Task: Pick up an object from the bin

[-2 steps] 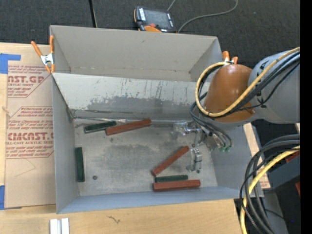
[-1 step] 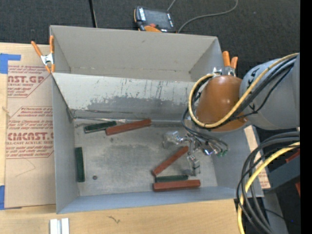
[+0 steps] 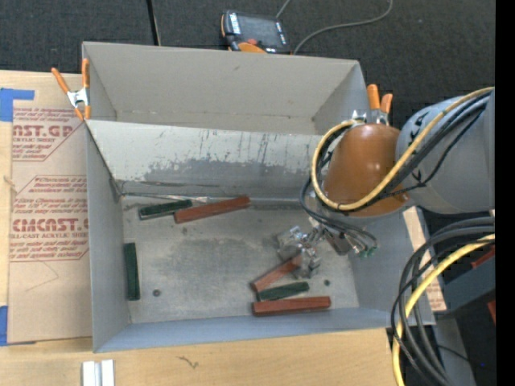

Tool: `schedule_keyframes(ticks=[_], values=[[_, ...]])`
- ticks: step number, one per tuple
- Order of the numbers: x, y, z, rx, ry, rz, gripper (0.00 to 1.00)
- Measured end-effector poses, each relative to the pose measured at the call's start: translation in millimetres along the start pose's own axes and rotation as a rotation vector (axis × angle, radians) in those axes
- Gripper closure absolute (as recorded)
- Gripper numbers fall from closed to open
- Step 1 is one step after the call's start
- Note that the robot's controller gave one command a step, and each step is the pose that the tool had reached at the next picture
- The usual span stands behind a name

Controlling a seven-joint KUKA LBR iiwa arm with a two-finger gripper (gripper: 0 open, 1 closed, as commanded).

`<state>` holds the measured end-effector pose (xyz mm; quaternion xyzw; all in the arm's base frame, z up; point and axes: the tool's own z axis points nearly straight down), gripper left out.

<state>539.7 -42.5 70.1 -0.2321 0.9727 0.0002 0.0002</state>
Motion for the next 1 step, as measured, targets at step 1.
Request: schedule_keyframes(ticks=[1], values=[[-2.8,-13.0,-158.0,0.006,-0.009,0.046,1.00]])
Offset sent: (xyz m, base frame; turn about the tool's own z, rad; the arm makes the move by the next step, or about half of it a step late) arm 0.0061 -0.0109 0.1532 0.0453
